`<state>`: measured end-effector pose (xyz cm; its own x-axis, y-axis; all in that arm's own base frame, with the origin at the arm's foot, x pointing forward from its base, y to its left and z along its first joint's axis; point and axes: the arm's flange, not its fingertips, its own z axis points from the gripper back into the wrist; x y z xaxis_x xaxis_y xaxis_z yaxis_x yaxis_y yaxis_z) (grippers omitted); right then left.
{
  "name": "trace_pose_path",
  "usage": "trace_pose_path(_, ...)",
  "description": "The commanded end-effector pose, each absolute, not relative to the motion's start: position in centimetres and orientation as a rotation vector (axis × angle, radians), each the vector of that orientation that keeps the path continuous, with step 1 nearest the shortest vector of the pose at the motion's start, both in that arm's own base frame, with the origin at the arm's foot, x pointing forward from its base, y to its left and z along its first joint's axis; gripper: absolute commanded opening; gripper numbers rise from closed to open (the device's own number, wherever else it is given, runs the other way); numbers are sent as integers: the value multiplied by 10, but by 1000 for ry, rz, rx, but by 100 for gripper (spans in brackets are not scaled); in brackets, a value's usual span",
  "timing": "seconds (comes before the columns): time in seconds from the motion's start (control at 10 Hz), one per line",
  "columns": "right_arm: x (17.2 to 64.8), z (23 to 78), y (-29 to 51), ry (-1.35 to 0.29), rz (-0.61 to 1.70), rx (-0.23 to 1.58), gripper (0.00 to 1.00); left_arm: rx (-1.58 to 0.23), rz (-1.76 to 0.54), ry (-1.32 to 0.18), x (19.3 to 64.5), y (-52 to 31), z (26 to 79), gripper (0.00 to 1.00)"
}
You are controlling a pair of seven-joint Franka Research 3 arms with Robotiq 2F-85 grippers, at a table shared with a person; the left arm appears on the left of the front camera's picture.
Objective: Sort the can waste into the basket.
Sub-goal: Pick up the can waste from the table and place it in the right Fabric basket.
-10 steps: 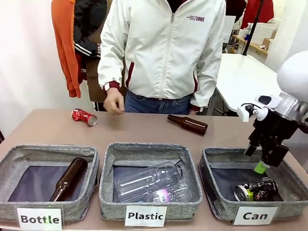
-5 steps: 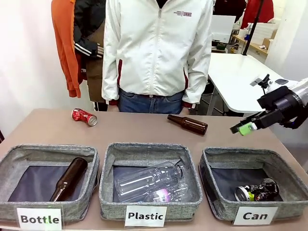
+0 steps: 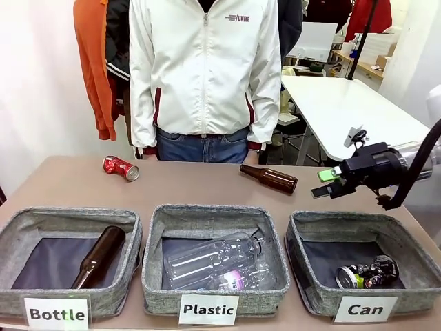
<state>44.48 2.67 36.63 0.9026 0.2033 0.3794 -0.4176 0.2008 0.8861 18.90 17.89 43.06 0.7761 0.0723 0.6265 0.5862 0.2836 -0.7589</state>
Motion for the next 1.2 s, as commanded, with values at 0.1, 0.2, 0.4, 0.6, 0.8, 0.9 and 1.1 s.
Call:
trace_pose_path(0.1, 444, 369, 23, -214, 455, 1294, 100, -1265, -376, -624, 186, 181, 433, 100)
trace_pose_path(0.2, 444, 369, 23, -214, 455, 1294, 100, -1265, -376, -624, 186, 181, 433, 100)
trace_pose_path(0.4, 444, 369, 23, -214, 455, 1294, 100, -1265, -376, -624, 186, 181, 433, 100)
trace_pose_path(0.6, 444, 369, 23, -214, 455, 1294, 100, -1265, -376, -624, 186, 181, 433, 100)
trace_pose_path(0.8, 444, 369, 23, -214, 455, 1294, 100, -1265, -376, -624, 186, 181, 433, 100)
trace_pose_path(0.9, 444, 369, 23, -214, 455, 1294, 100, -1265, -376, -624, 186, 181, 433, 100)
trace_pose_path(1.1, 444, 369, 23, -214, 455, 1294, 100, -1255, -376, -628, 189, 179, 431, 100)
